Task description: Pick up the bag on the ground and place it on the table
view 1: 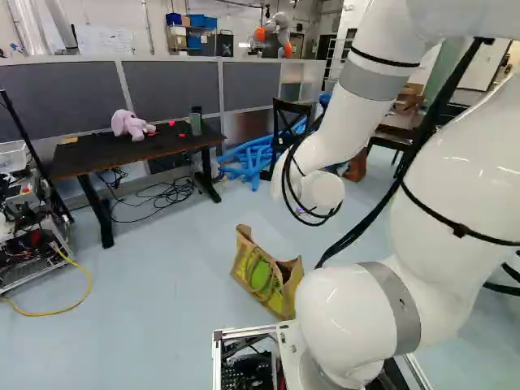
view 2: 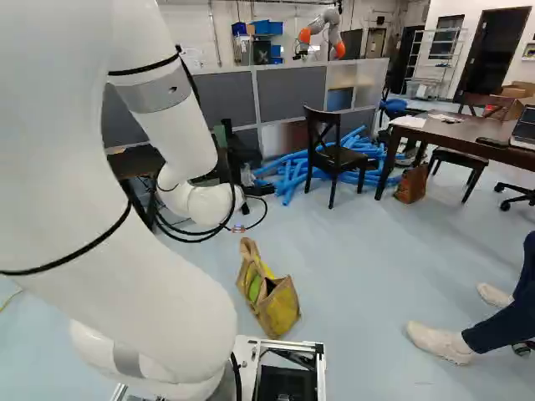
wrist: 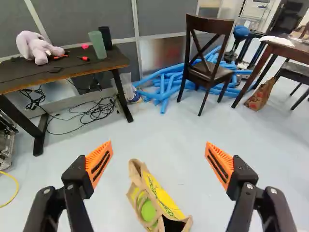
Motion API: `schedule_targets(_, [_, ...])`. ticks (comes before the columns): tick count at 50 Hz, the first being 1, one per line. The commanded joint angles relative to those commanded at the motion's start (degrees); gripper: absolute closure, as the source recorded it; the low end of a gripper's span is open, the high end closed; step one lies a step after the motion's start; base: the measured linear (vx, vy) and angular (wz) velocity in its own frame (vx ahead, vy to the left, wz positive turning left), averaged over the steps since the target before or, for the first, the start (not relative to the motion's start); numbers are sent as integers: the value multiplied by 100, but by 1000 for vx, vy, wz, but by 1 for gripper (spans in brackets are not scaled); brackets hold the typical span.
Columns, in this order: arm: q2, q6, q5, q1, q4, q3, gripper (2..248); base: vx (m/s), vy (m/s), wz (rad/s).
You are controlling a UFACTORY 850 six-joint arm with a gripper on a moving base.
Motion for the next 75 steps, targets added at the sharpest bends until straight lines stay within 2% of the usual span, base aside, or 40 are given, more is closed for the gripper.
schedule_targets(45, [-1816,0,-613,4,-246,-1282,3,0,0,0])
schedule_targets(75, [-2741,0,-1377,276,-449,-1938,3,0,0,0])
